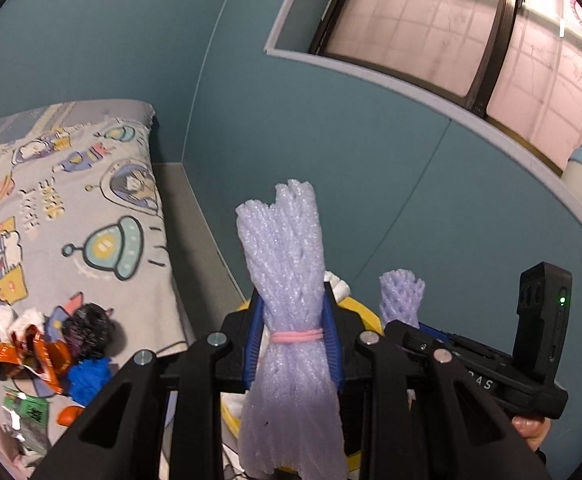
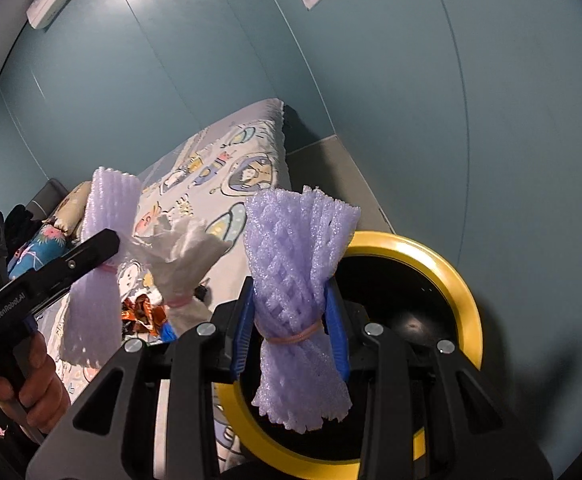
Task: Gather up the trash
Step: 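Open the left tool over the yellow bin while the right tool drops its net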
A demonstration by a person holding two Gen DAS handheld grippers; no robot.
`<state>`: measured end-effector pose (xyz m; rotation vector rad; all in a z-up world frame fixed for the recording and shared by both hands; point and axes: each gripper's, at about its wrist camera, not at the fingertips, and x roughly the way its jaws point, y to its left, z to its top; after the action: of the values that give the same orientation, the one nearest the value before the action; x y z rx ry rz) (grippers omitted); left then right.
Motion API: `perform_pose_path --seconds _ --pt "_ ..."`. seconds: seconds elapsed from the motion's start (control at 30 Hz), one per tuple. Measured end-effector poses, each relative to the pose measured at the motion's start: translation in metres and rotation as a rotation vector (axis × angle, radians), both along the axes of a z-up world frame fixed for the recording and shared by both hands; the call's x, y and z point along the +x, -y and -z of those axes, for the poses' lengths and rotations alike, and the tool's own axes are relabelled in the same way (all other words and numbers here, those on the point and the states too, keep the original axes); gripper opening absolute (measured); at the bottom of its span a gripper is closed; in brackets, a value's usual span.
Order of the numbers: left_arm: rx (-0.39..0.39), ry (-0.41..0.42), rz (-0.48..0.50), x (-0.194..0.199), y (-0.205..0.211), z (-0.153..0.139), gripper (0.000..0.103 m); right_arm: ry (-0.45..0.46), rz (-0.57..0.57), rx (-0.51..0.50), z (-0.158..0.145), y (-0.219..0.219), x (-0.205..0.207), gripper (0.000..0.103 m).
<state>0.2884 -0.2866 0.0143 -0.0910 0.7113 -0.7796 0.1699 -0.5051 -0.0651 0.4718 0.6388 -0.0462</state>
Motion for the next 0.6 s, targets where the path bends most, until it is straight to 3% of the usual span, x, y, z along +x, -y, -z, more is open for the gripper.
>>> perform_pose_path --seconds 0.6 --pt "0.048 -0.133 0.068 0.01 0.053 0.061 0.026 -0.078 0.058 0.016 0.038 0.021 -0.009 0.036"
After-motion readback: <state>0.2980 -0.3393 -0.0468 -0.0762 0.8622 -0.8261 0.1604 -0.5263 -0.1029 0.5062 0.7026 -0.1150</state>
